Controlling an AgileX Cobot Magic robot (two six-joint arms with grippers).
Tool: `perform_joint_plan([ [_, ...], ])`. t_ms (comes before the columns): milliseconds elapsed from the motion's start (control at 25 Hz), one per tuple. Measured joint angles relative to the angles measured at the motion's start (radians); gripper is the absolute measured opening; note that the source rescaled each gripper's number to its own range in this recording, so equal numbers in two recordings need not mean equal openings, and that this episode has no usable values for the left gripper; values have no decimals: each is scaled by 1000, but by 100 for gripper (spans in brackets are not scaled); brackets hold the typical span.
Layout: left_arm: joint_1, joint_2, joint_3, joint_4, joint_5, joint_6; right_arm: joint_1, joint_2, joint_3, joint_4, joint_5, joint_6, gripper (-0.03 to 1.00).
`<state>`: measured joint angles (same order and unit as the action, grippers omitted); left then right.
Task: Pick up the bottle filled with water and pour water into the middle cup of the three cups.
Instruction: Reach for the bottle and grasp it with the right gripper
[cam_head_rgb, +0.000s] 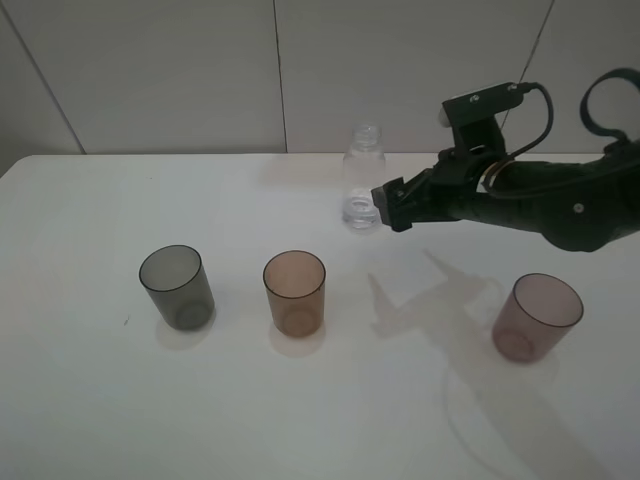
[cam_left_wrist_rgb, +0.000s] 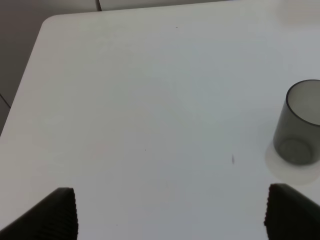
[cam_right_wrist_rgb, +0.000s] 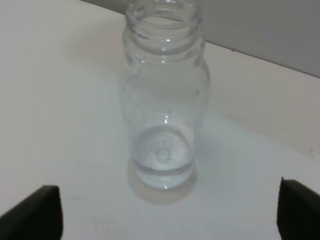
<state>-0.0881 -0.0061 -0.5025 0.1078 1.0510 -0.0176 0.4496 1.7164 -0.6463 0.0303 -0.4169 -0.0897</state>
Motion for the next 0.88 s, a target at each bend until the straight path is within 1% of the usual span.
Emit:
perform_joint_plan([
  [80, 0, 0, 0, 0, 0, 0, 22, 29, -1, -1, -46, 1, 85],
  [240, 0, 0, 0, 0, 0, 0, 42, 92, -14, -3, -82, 4, 85],
  [360, 0, 0, 0, 0, 0, 0, 42, 128, -16, 1, -151, 48, 85],
  [440, 0, 0, 0, 0, 0, 0, 42, 143, -16, -1, -200, 100, 85],
  [520, 0, 0, 0, 0, 0, 0, 42, 153, -16, -21, -243, 146, 85],
  [680, 0, 0, 0, 0, 0, 0, 42, 172, -16, -121, -292, 179, 85],
  [760, 0, 0, 0, 0, 0, 0, 42, 182, -17, -135, -319, 182, 85],
  [880, 0, 0, 0, 0, 0, 0, 42, 214, -17, -122, -372, 182, 85],
])
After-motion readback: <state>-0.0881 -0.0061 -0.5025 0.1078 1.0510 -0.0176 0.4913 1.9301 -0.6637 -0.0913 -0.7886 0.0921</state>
